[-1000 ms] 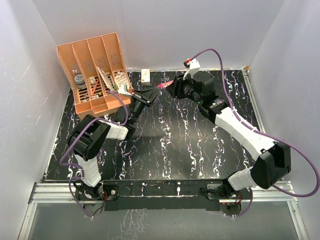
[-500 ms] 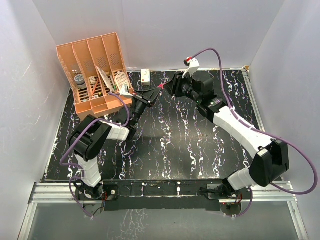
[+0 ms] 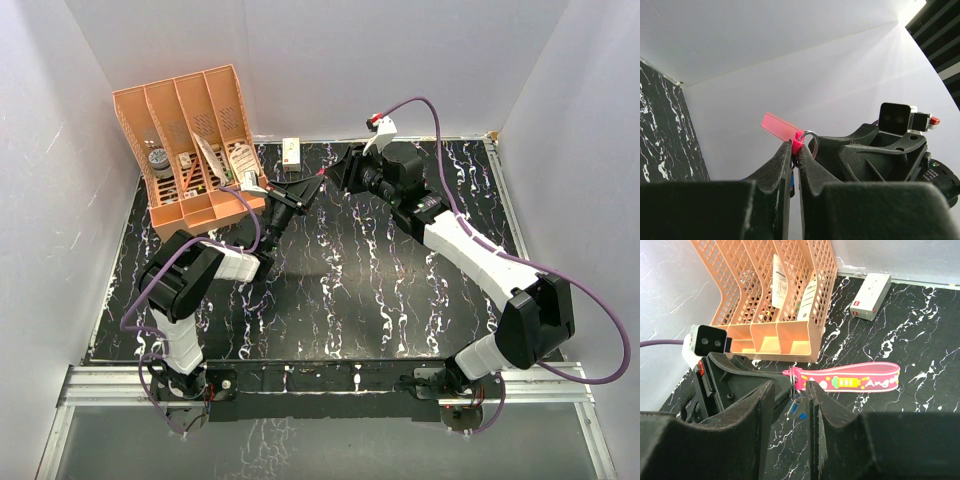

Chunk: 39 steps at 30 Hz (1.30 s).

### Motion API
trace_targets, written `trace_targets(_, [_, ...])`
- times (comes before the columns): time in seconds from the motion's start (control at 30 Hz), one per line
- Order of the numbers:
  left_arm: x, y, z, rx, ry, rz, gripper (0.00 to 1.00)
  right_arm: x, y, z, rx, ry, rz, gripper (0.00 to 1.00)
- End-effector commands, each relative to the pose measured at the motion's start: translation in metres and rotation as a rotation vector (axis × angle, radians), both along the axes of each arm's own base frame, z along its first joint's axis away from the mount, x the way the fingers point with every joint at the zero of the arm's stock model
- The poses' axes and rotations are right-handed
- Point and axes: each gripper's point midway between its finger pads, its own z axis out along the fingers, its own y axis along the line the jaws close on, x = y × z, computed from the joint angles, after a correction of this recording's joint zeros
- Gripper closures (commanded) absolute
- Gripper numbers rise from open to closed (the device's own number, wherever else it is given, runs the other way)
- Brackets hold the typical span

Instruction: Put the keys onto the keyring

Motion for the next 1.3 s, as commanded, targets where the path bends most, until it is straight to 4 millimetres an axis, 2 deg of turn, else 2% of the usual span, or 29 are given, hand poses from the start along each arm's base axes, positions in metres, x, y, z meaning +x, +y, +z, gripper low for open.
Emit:
trace_targets(0.0, [-0.014, 0.007, 0.049, -0.127, -0.138, -0.008, 1.00, 0.005, 0.003, 0.027, 0.054, -0.075, 0.008, 0.71])
trace_targets(0.97, [-0.015, 0.003, 0.055, -0.159, -0.159, -0.035, 1.00, 0.010, 0.007, 0.011, 0.044, -0.040, 0.021, 0.76])
trace_targets(1.27, [-0.016, 0.002, 0.055, -0.164, -0.162, -0.043, 1.00, 0.013, 0.006, 0.011, 0.045, -0.043, 0.015, 0.87])
